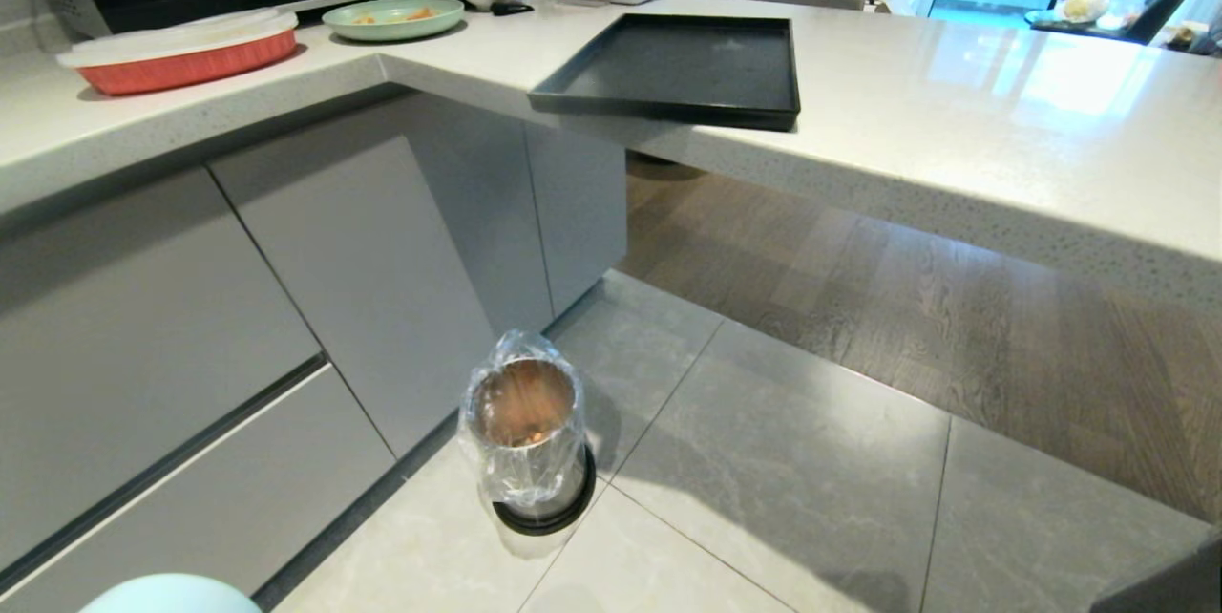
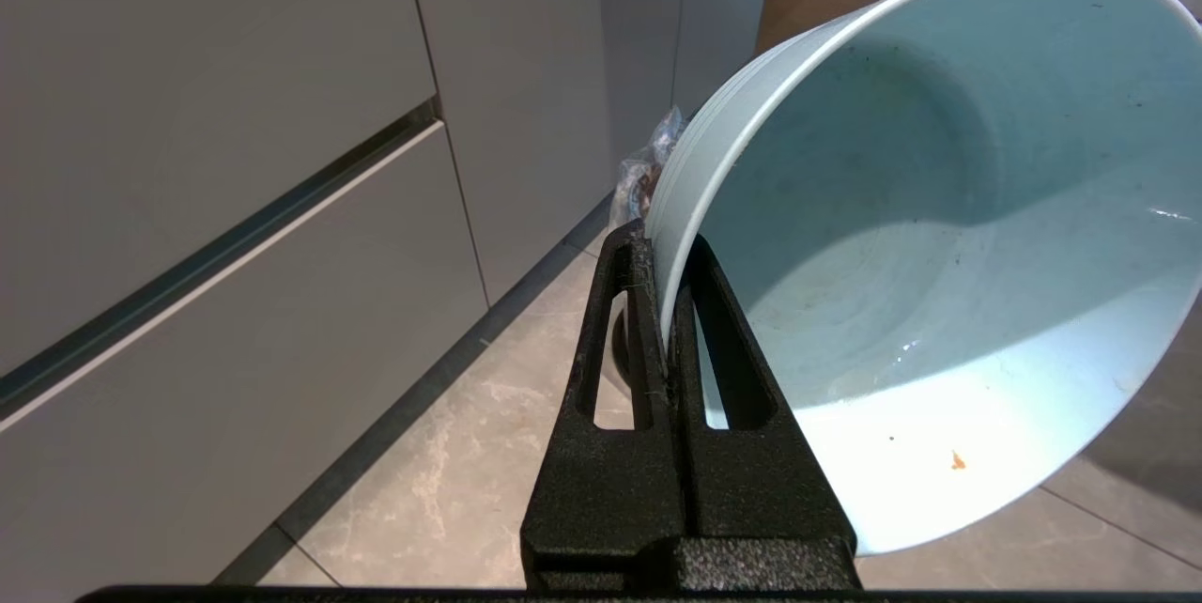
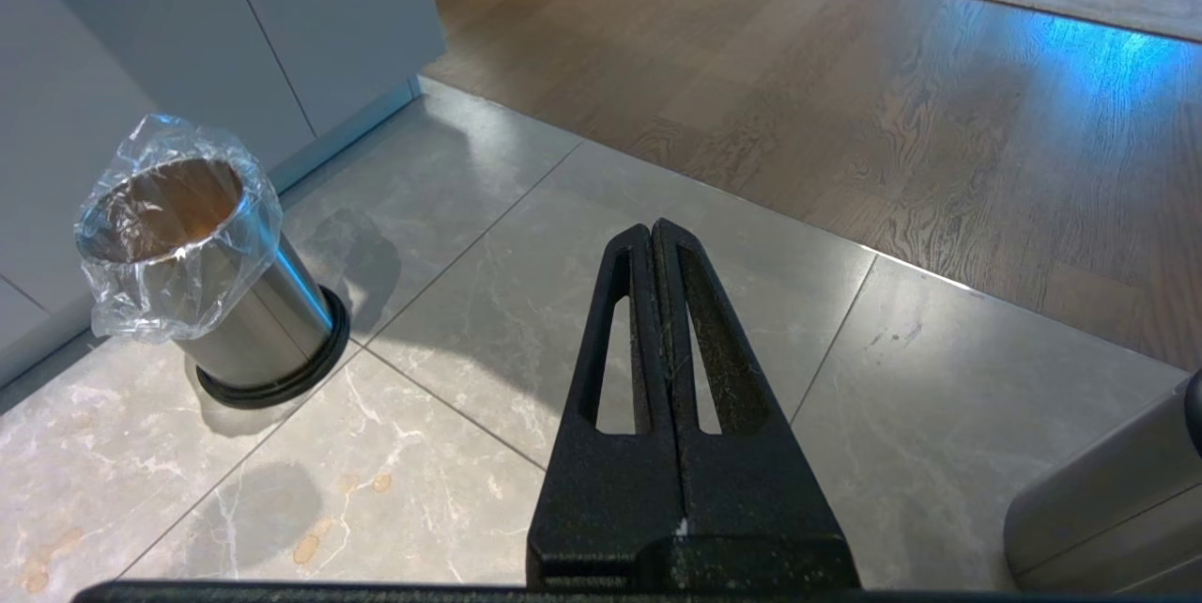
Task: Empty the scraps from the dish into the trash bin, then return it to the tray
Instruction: Put the bowl back to the table
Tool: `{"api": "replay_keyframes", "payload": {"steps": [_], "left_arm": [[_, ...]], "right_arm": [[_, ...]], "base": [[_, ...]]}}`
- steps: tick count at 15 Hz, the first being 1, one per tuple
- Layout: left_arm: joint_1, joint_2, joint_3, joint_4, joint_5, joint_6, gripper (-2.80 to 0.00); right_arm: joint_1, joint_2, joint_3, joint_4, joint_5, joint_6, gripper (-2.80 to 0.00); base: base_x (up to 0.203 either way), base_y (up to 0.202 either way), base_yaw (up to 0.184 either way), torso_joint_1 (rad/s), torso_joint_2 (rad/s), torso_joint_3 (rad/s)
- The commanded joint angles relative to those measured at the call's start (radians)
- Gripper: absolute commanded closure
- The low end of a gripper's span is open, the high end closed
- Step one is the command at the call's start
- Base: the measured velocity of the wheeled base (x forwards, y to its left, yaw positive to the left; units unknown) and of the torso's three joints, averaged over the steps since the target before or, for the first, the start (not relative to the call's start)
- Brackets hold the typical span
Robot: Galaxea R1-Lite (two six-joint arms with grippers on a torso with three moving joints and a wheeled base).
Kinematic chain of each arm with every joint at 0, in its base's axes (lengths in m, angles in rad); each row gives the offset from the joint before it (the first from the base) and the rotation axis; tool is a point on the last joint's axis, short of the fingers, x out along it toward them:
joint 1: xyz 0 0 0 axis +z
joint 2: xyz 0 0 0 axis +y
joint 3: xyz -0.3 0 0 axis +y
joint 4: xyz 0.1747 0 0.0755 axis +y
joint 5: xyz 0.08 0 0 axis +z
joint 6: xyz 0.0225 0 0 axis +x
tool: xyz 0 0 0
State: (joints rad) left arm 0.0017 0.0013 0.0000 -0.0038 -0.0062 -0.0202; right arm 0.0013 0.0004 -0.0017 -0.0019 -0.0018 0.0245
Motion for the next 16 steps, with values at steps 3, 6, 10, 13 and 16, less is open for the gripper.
{"api": "replay_keyframes", "payload": {"steps": [3, 6, 10, 13, 16], "left_arm": [[0.001, 0.0, 0.0, -0.002, -0.001, -0.004, 0.0], [0.001, 0.0, 0.0, -0.002, -0.001, -0.004, 0.0], [0.001, 0.0, 0.0, -0.002, -0.001, -0.004, 0.0], [0.001, 0.0, 0.0, -0.002, -0.001, -0.004, 0.0], [0.0, 0.0, 0.0, -0.001, -0.001, -0.004, 0.0]], "right_arm": [[0.0, 0.0, 0.0, 0.0, 0.0, 0.0, 0.0], [0.0, 0.0, 0.0, -0.001, 0.0, 0.0, 0.0], [0.0, 0.0, 0.0, -0.001, 0.0, 0.0, 0.0], [0.0, 0.0, 0.0, -0.001, 0.0, 0.0, 0.0], [0.0, 0.0, 0.0, -0.001, 0.0, 0.0, 0.0]], "base": [[0.0, 0.0, 0.0, 0.006, 0.0, 0.062], [0.0, 0.0, 0.0, 0.0, 0.0, 0.0], [0.0, 0.0, 0.0, 0.0, 0.0, 0.0], [0.0, 0.0, 0.0, 0.0, 0.0, 0.0], [0.0, 0.0, 0.0, 0.0, 0.0, 0.0]]}}
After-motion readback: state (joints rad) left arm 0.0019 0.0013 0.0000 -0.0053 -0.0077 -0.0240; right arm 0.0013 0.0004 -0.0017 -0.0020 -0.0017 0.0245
